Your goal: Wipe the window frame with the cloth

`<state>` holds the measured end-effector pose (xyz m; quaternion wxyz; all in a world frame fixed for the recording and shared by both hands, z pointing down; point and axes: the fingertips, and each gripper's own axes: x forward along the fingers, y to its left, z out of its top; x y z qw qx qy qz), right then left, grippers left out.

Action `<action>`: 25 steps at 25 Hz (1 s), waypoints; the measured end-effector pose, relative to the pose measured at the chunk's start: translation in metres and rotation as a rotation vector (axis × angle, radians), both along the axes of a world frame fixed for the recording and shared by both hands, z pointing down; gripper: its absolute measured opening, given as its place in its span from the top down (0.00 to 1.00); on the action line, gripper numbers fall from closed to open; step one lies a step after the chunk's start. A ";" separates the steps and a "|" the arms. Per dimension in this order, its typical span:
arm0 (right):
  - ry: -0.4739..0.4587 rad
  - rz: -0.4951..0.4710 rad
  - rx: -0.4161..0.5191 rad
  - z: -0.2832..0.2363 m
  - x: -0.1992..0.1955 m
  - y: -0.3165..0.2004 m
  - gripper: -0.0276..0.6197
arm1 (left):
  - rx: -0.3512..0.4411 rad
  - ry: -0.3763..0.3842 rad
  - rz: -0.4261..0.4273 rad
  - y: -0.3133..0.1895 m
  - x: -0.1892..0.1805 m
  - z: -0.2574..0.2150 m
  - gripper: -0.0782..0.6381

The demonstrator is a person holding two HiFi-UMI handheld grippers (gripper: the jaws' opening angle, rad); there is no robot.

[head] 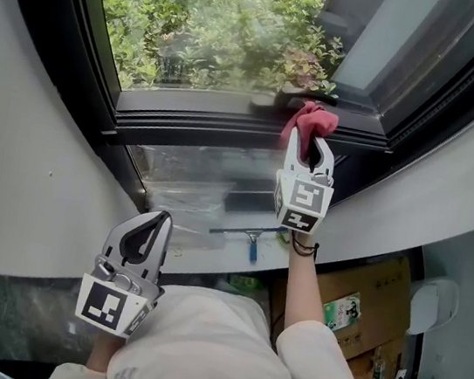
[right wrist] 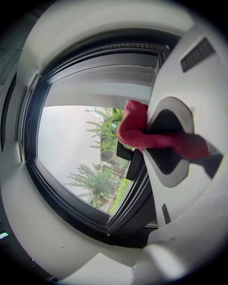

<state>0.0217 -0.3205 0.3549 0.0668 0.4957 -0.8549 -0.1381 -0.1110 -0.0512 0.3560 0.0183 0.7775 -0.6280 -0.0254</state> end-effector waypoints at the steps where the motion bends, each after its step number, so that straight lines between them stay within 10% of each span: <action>1: 0.001 -0.001 0.002 0.000 -0.001 0.001 0.84 | -0.001 0.002 -0.002 0.001 -0.001 0.000 0.88; 25: 0.022 -0.095 0.016 0.001 -0.037 0.023 0.84 | -0.007 0.004 -0.012 0.001 0.001 0.002 0.88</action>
